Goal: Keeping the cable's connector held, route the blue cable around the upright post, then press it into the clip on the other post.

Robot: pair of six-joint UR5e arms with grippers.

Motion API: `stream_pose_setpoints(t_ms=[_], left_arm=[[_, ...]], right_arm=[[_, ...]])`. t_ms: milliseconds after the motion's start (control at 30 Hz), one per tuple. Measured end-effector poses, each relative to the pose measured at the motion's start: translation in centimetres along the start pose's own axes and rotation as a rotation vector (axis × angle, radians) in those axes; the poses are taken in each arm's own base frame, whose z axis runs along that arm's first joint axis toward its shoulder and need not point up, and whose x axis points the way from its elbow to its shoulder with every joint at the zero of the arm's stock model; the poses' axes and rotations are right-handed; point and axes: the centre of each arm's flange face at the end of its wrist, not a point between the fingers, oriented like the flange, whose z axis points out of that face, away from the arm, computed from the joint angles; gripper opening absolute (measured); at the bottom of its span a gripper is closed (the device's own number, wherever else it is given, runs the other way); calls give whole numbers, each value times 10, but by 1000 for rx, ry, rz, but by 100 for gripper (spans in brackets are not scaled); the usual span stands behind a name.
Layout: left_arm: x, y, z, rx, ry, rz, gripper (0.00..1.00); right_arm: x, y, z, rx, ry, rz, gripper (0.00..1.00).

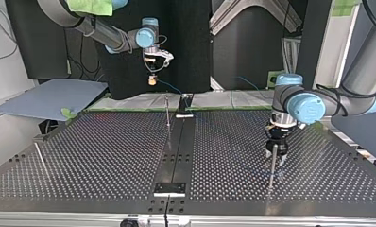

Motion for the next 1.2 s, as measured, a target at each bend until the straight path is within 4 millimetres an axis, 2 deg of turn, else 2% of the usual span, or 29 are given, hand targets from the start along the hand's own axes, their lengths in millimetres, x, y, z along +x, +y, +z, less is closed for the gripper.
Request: stream_pose_setpoints(t_ms=[433,667,967,1200], left_arm=[[1,1,-2,-25,0,-12,100],[0,2,-2,-33,-3,-12,100],[0,3,-2,-35,-5,-12,100],[0,3,-2,-37,-4,-12,100]], right_arm=[[41,7,-37,-6,17,16,0],[62,22,-47,-2,57,78,0],[57,61,-55,2,46,93,0],[57,62,-53,57,45,84,0]])
